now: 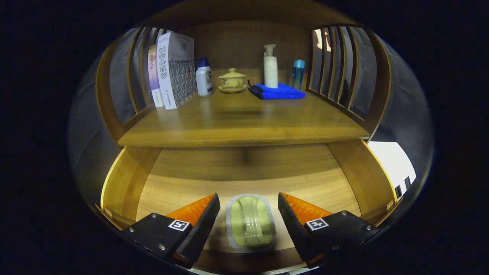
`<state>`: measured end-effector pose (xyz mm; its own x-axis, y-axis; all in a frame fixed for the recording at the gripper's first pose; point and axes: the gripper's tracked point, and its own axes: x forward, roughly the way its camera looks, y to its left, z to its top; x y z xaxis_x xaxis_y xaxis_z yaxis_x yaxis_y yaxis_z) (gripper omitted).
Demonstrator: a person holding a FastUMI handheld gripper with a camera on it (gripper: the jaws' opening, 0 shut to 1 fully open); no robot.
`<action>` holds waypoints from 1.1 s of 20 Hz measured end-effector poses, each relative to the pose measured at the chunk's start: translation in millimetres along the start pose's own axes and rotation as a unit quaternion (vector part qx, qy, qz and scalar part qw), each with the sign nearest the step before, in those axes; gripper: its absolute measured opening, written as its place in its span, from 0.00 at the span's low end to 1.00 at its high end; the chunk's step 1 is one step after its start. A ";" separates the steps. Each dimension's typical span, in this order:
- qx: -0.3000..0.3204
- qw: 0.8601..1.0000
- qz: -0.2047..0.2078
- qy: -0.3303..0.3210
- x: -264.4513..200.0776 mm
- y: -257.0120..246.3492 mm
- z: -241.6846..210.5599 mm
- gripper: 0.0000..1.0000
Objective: Pull open the drawer, take out the items inside it, and place them on the countertop above the cabinet.
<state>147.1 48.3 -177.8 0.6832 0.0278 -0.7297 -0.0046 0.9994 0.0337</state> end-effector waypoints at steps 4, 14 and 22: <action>0.007 1.000 -0.002 0.026 1.9 -3.1 -12.2 0.82; 0.014 0.998 0.006 0.056 4.3 -0.8 -28.5 0.32; 0.013 1.000 -0.003 0.022 -7.1 -3.9 -19.3 0.22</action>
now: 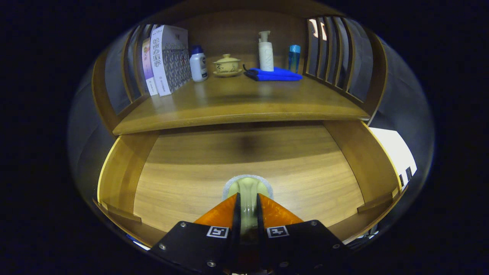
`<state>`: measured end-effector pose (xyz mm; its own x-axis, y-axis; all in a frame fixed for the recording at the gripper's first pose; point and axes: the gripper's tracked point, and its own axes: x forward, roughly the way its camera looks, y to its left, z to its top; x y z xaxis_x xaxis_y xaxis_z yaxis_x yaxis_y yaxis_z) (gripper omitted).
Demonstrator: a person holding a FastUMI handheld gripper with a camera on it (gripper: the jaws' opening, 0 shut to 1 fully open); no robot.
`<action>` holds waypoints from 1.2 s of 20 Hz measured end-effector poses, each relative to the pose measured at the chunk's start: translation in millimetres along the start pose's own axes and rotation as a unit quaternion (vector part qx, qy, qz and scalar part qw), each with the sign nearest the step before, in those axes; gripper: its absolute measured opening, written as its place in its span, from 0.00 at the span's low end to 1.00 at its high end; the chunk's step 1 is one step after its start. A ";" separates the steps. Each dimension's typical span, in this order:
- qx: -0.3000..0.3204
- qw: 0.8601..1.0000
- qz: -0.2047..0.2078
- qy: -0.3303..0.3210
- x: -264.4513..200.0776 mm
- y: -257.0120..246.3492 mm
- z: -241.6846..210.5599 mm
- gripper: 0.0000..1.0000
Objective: Pull open the drawer, take out the items inside it, and place them on the countertop above the cabinet.
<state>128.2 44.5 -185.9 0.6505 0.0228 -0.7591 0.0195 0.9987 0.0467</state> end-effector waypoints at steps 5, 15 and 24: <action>-0.008 0.999 -0.006 -0.036 -17.2 -0.8 13.3 0.22; 0.008 0.993 -0.002 -0.114 -46.8 -4.8 64.6 0.22; 0.007 0.988 0.014 -0.151 -42.2 1.0 107.2 0.22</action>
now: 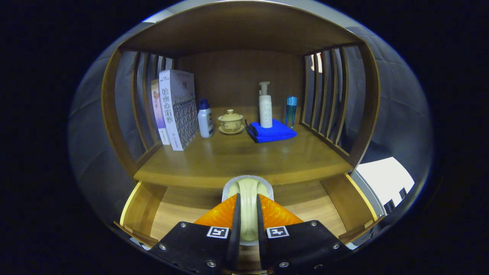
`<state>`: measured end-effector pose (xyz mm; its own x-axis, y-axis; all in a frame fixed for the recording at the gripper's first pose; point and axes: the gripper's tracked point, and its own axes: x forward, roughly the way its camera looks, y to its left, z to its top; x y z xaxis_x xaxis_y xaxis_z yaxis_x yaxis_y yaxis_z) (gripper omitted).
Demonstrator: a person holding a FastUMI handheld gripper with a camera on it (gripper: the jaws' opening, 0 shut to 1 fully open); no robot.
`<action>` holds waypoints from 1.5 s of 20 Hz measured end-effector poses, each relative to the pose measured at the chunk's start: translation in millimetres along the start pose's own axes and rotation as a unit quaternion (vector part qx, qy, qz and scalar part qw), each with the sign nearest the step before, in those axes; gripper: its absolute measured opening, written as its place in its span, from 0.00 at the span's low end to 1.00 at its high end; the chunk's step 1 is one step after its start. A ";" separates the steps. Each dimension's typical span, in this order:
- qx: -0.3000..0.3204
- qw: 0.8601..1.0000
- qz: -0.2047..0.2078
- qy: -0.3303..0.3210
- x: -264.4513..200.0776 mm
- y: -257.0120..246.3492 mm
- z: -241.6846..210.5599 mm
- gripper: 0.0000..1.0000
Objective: Pull open the drawer, take out the items inside it, and place them on the countertop above the cabinet.
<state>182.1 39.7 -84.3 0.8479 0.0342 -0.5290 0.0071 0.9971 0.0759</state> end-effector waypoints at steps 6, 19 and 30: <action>-0.055 0.998 -0.009 -0.014 20.1 2.2 30.4 0.22; -0.032 0.999 0.015 -0.003 95.6 7.3 74.7 0.23; -0.061 0.994 0.021 -0.088 43.3 12.8 94.7 0.96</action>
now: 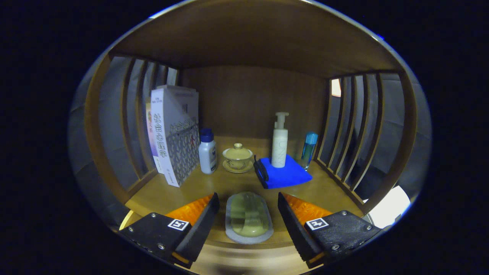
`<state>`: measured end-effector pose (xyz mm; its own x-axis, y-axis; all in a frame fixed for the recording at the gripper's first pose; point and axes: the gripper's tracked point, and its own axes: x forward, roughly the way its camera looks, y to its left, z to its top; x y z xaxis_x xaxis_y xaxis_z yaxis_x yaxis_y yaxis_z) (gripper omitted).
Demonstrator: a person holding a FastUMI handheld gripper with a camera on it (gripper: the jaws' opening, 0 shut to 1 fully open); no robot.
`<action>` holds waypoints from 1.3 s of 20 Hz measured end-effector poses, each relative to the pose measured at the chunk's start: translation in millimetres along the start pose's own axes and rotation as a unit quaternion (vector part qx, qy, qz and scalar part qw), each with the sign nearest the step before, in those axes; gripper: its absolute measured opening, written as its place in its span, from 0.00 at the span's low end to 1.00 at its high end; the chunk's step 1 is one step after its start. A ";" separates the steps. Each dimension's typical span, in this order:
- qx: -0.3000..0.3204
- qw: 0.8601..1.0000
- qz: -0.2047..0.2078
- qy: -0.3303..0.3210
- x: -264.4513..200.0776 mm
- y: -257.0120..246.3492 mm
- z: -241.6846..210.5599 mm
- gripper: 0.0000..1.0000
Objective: Pull open the drawer, take out the items inside it, and place them on the countertop above the cabinet.
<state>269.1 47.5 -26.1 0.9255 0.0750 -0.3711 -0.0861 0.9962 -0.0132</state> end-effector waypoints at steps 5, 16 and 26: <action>-0.005 0.999 -0.009 -0.053 -55.6 -3.5 14.5 0.95; 0.011 0.993 -0.003 -0.118 -143.9 1.7 -22.7 0.95; 0.029 0.990 0.002 -0.136 -182.4 3.5 -83.2 0.95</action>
<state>69.3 33.6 -35.8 0.9911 0.0796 -0.1068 -0.0752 0.9962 0.0446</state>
